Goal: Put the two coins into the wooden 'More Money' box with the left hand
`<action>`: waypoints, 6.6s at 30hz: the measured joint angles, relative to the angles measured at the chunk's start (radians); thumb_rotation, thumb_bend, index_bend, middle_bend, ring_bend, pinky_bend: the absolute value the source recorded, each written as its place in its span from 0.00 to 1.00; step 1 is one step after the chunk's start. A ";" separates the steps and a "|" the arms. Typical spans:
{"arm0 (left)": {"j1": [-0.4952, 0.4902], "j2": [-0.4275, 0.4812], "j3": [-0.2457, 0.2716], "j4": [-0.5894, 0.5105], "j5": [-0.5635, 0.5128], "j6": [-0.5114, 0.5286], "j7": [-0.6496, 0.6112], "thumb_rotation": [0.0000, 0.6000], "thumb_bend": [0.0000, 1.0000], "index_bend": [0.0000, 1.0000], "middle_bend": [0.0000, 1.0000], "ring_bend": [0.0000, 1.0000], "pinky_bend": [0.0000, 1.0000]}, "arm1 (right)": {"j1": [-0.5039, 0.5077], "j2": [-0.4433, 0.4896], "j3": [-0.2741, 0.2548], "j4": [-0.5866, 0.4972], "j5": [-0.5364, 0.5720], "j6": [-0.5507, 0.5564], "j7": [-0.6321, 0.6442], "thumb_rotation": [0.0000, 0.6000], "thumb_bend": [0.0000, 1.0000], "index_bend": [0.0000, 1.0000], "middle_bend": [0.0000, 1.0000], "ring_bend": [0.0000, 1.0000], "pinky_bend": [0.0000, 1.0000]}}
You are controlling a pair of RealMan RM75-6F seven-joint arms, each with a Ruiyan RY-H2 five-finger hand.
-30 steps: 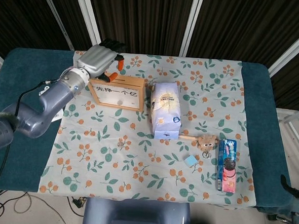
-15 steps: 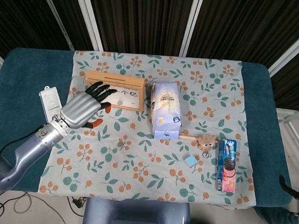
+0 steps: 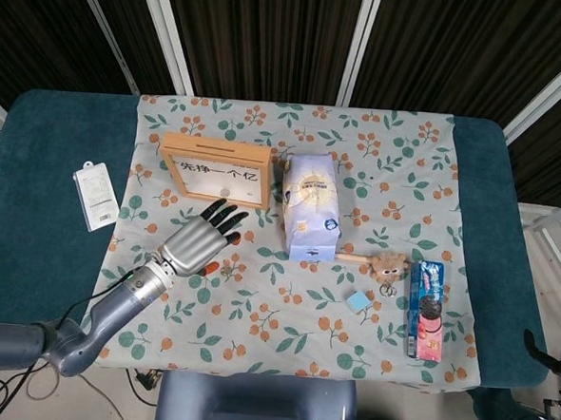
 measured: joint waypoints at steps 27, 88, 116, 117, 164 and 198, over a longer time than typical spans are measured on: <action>0.030 -0.198 -0.088 0.202 -0.102 -0.061 0.191 1.00 0.07 0.30 0.02 0.00 0.00 | 0.007 0.011 -0.005 -0.001 0.002 -0.024 0.006 1.00 0.37 0.12 0.08 0.07 0.00; 0.087 -0.309 -0.147 0.353 -0.031 -0.184 0.226 1.00 0.07 0.31 0.02 0.00 0.00 | 0.014 0.020 0.001 -0.015 0.053 -0.029 -0.020 1.00 0.37 0.13 0.08 0.06 0.00; 0.084 -0.295 -0.171 0.324 -0.048 -0.185 0.258 1.00 0.07 0.32 0.02 0.00 0.00 | 0.018 0.024 0.000 -0.019 0.066 -0.037 -0.025 1.00 0.37 0.12 0.08 0.06 0.00; 0.084 -0.294 -0.170 0.323 -0.047 -0.185 0.259 1.00 0.07 0.32 0.02 0.00 0.00 | 0.018 0.025 -0.001 -0.019 0.064 -0.037 -0.025 1.00 0.37 0.12 0.08 0.06 0.00; 0.090 -0.288 -0.152 0.320 -0.058 -0.206 0.291 1.00 0.11 0.54 0.03 0.00 0.00 | 0.021 0.043 -0.005 -0.037 0.091 -0.062 -0.016 1.00 0.37 0.12 0.08 0.06 0.00; 0.084 -0.302 -0.142 0.321 -0.070 -0.224 0.275 1.00 0.54 0.63 0.09 0.00 0.00 | 0.025 0.053 -0.011 -0.045 0.102 -0.074 -0.012 1.00 0.37 0.12 0.08 0.06 0.00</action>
